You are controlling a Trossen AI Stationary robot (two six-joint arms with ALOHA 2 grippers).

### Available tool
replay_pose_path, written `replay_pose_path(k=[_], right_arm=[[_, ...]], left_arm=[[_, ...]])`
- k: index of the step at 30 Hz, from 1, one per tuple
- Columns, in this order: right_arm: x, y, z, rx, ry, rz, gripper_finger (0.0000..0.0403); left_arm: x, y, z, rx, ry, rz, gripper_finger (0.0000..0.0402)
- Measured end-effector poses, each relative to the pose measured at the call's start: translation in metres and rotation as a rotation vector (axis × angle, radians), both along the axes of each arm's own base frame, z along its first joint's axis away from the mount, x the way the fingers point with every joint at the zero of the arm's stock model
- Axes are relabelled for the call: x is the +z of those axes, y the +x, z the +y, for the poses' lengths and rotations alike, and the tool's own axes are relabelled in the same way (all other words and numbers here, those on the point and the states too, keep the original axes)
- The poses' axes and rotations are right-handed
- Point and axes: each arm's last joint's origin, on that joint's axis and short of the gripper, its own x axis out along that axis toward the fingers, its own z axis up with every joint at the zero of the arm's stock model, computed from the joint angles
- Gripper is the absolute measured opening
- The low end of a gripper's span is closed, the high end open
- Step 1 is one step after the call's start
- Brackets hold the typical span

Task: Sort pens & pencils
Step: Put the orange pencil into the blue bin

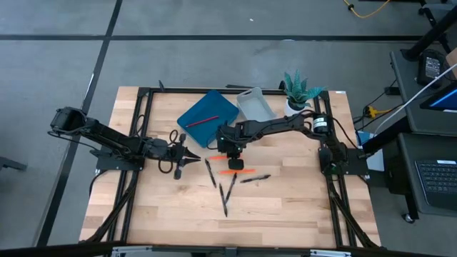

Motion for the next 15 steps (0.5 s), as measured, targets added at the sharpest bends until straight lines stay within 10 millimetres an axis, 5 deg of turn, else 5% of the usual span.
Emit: replay_pose_path(k=[15], right_arm=[[0.001, 0.012, 0.005, 0.073, 0.119, -0.149, 0.0000]], left_arm=[[0.001, 0.000, 0.000, 0.016, 0.004, -0.011, 0.0027]])
